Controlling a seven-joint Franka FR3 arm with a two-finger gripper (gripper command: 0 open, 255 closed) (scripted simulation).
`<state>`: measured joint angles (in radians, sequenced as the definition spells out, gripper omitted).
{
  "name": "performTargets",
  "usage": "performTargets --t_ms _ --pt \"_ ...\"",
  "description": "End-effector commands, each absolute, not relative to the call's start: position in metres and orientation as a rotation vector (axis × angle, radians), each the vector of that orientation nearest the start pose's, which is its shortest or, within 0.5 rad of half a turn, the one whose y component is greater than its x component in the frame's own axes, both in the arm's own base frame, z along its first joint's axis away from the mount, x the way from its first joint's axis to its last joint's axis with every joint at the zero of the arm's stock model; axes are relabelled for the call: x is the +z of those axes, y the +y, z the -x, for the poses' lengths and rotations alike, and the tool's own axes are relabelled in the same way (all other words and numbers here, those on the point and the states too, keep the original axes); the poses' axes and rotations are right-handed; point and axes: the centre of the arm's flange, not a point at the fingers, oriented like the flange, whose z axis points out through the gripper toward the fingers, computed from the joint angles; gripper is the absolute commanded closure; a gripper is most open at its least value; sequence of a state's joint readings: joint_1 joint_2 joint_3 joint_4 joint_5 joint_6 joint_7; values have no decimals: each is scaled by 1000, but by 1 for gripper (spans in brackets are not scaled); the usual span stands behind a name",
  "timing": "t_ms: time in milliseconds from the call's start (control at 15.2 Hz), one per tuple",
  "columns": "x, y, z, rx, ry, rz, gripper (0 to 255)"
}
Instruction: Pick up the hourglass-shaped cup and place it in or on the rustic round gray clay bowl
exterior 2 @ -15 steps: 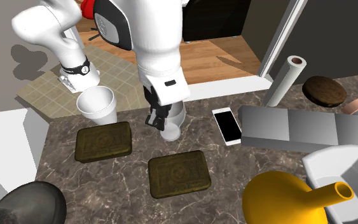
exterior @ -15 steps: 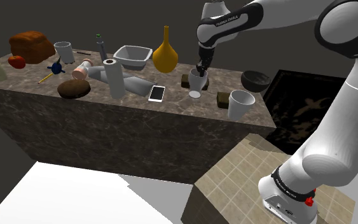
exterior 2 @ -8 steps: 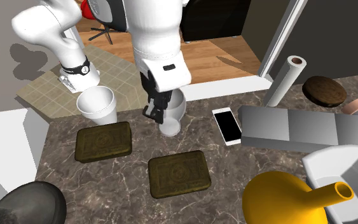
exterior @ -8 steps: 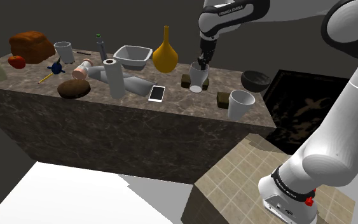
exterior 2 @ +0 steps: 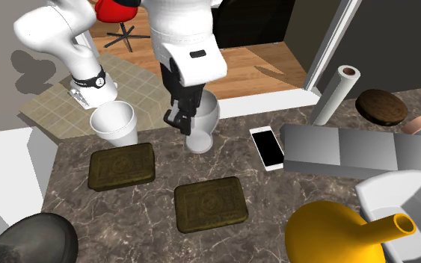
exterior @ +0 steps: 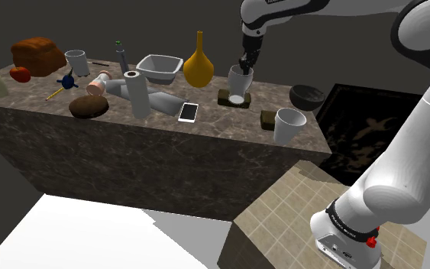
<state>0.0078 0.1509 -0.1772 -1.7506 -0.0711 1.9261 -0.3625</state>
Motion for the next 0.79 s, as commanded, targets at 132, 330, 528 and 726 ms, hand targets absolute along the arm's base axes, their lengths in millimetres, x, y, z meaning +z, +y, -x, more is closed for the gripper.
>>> performTargets --t_ms 132,330,528,726 --pt "505 -102 -600 -2 -354 3219 255" --pt "521 -102 -600 -2 -354 3219 255" --pt "537 -102 -600 -2 -354 3219 255" --pt "546 -114 -595 -2 -354 3219 255"
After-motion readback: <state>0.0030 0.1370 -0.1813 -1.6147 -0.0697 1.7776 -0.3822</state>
